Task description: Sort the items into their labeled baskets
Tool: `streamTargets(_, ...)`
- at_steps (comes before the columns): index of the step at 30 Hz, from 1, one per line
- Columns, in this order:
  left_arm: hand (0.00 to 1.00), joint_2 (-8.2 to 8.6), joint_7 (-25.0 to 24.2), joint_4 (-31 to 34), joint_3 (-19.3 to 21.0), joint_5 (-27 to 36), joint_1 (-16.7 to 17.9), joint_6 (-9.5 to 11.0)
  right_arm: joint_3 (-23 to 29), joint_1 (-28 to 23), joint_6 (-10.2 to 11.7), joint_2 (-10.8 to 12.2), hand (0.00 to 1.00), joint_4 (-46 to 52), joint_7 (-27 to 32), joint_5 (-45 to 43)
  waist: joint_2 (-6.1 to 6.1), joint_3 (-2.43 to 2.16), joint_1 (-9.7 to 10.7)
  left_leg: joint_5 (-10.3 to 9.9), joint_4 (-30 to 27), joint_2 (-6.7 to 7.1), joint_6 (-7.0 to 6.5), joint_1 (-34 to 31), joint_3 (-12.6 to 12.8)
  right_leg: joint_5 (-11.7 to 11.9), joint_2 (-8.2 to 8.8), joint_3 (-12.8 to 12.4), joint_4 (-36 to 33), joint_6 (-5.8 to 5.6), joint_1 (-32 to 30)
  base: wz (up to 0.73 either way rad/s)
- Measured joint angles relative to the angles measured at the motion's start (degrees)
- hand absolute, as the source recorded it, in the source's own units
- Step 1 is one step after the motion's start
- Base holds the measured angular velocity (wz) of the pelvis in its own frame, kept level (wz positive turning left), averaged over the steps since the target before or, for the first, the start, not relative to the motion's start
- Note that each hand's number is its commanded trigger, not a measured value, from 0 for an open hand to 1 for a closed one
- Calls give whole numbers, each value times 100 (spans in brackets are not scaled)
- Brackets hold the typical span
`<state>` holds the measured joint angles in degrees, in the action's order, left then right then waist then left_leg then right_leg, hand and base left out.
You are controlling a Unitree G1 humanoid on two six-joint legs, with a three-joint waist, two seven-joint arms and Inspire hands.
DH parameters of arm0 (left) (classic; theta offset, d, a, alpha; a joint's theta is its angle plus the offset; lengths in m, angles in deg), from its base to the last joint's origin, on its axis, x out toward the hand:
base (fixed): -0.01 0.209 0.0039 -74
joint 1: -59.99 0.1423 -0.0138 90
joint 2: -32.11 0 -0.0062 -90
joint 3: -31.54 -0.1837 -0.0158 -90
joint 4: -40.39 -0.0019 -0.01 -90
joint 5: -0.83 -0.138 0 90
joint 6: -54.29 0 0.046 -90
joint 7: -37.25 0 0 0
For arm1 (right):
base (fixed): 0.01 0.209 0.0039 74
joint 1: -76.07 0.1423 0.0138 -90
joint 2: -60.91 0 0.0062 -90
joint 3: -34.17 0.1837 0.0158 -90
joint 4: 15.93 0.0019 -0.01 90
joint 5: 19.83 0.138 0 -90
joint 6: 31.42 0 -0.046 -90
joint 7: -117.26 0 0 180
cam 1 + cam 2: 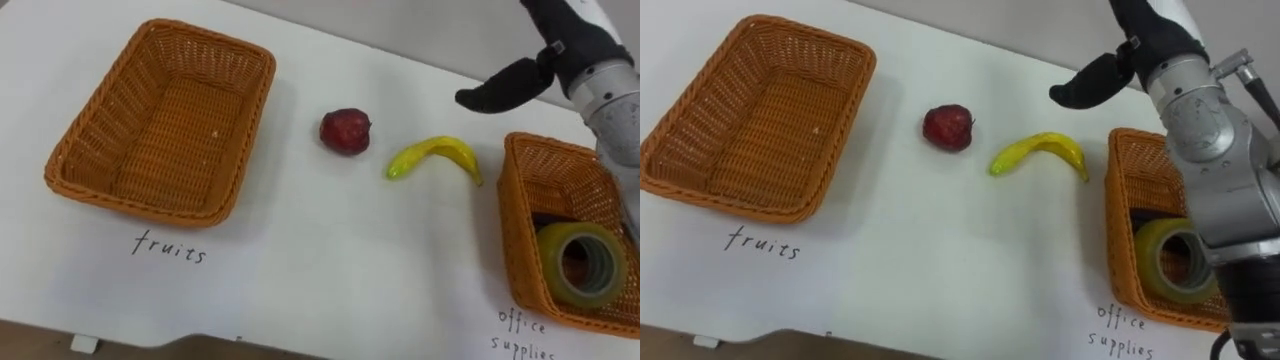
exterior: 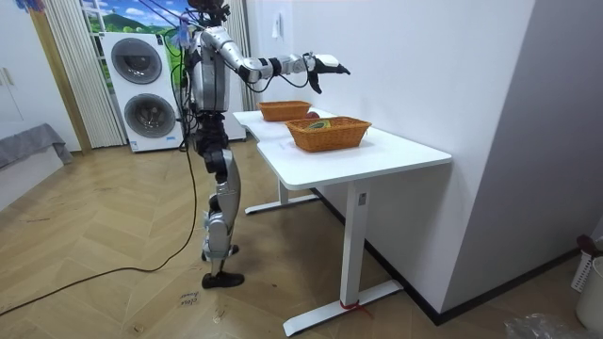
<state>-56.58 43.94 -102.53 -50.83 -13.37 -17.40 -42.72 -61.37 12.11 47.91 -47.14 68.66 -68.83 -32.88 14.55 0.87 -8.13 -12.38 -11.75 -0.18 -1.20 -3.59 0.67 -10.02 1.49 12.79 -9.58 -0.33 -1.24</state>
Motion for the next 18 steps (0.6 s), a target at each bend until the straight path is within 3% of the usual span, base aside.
streamTargets(11,0,13,12,0,-209,30,-102,80,-323,0,31,1,0,-382,-166,-129,-11,9,-103,1,8,-15,0,-62,-101,0,-1,4,-22,0,-96,-1)
streamTargets(15,0,-3,51,0,-332,72,-118,120,-520,0,81,1,0,-427,-208,-129,-11,10,-152,1,8,-13,2,-63,-332,0,-9,43,-46,0,-96,4)
streamTargets(18,0,-10,50,-4,-366,98,-122,122,-691,2,104,2,0,-554,-238,-135,-48,44,-176,19,19,-88,25,2,-807,-45,-44,174,-452,48,-324,3)
